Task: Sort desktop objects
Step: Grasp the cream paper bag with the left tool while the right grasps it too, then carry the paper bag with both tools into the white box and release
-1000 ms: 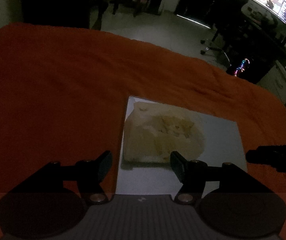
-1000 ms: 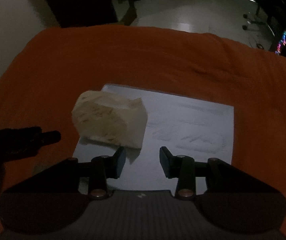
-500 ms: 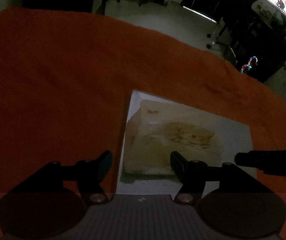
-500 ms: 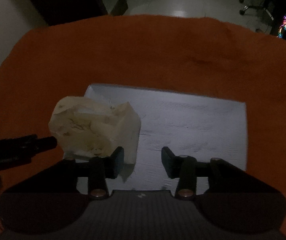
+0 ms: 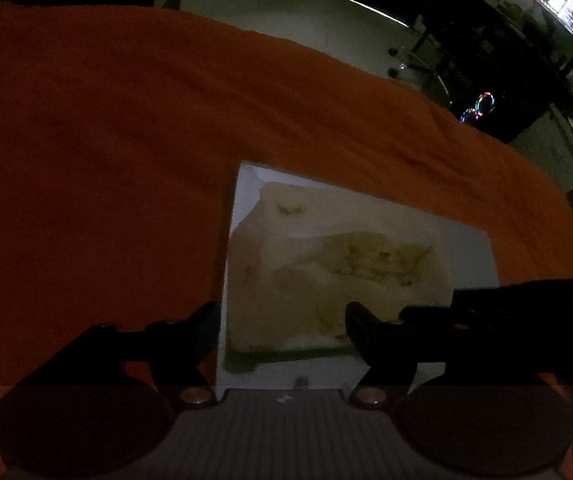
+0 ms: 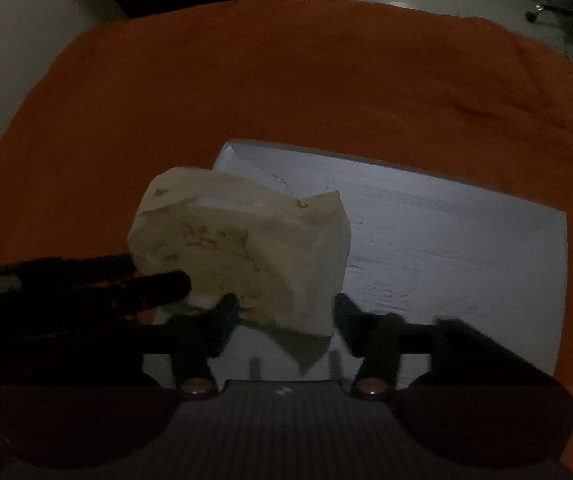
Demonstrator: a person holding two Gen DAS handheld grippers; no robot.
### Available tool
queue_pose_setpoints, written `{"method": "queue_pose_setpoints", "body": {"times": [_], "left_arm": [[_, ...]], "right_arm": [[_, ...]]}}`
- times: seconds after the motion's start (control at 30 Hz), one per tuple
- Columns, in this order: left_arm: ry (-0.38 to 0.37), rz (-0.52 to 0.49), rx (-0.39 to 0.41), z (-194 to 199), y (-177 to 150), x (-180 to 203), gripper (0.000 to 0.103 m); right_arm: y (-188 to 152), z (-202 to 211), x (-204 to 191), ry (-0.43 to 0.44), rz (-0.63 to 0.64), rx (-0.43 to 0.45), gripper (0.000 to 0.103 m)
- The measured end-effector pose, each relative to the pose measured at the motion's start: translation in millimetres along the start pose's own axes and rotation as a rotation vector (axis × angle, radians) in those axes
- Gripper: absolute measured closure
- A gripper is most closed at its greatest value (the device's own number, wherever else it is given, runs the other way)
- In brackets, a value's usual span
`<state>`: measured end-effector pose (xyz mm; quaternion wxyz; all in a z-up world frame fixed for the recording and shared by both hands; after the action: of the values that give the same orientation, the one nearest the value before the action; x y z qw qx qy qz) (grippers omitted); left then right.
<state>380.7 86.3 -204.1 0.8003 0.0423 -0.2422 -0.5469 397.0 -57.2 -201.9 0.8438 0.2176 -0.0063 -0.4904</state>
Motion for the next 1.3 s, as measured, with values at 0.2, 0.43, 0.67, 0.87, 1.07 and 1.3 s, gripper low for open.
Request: {"method": "queue_pose_setpoints", "body": {"times": [0.2,0.43,0.67,0.87,1.07,1.3], "left_arm": [[0.022,-0.065,0.067,5.1,6.1,1.0,0.021],[0.025,-0.164,0.127,6.6,7.8,6.9,0.055],[-0.040,-0.156,0.083,7.3,-1.1,14.4,0.096],[-0.055,-0.146,0.090,23.1,-1.7,16.0,0.096],[-0.065,-0.147,0.103,43.6,-2.9,17.7,0.096],[-0.077,-0.179,0.135,78.2,-9.3,33.2,0.096]], "right_arm": [[-1.6,-3.1,-0.7,-0.032,0.014,-0.003,0.041],[0.1,-9.0,2.9,-0.050,0.009,-0.012,0.065],[-1.3,-12.5,1.8,-0.086,0.007,0.000,0.098],[-1.9,-3.8,-0.7,-0.082,0.004,0.010,0.098],[-4.4,14.4,-6.4,-0.081,0.009,0.037,0.098],[-12.5,46.8,-18.8,-0.096,0.027,0.069,0.098]]}}
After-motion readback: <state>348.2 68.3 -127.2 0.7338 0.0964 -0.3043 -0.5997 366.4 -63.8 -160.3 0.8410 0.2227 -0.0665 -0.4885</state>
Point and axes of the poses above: each gripper's, at about its wrist camera, not at the fingertips, and z roughly against the way its jaws point, x to its right, y to its top, the point moved 7 cm from there along -z, roughly the way its jaws point, and after that the axes turned 13 degrees about z, right-handed, at the moved point
